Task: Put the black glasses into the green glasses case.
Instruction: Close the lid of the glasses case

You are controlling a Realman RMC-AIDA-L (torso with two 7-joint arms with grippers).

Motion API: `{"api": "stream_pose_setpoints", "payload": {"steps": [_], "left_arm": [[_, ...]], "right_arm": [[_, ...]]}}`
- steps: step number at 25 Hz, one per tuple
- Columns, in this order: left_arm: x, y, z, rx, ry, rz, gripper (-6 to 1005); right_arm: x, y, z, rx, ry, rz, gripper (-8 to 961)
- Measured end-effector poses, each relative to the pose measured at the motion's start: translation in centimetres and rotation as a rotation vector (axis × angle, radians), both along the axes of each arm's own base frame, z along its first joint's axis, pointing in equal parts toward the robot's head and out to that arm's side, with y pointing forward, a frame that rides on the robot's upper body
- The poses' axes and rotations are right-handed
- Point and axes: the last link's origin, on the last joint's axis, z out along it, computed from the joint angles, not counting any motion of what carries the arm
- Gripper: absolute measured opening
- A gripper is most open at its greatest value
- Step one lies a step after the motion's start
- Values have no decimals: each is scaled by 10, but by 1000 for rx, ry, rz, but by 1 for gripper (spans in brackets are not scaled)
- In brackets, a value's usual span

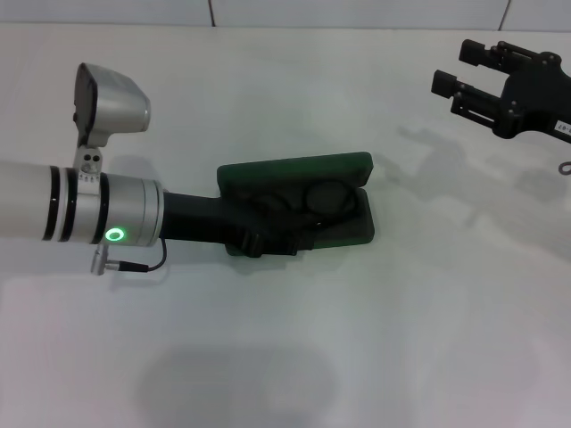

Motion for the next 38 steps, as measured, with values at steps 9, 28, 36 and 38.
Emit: {"api": "stream_pose_setpoints", "payload": {"steps": [9,28,36,38], "left_arm": [[2,-3,6,-23,4,-43,559],[-6,-4,2,-34,67,-41,558],[-8,0,6,-14,73,-29,558],[-6,-1,7,-17,65,-40,558]], "right_arm": [[1,-1,0,0,-1,-4,583],[-3,3,-3,2,-11,16,583],[-2,3,-3,3,-13,16,583],[-2,3,-3,2,-13,16,583]]}}
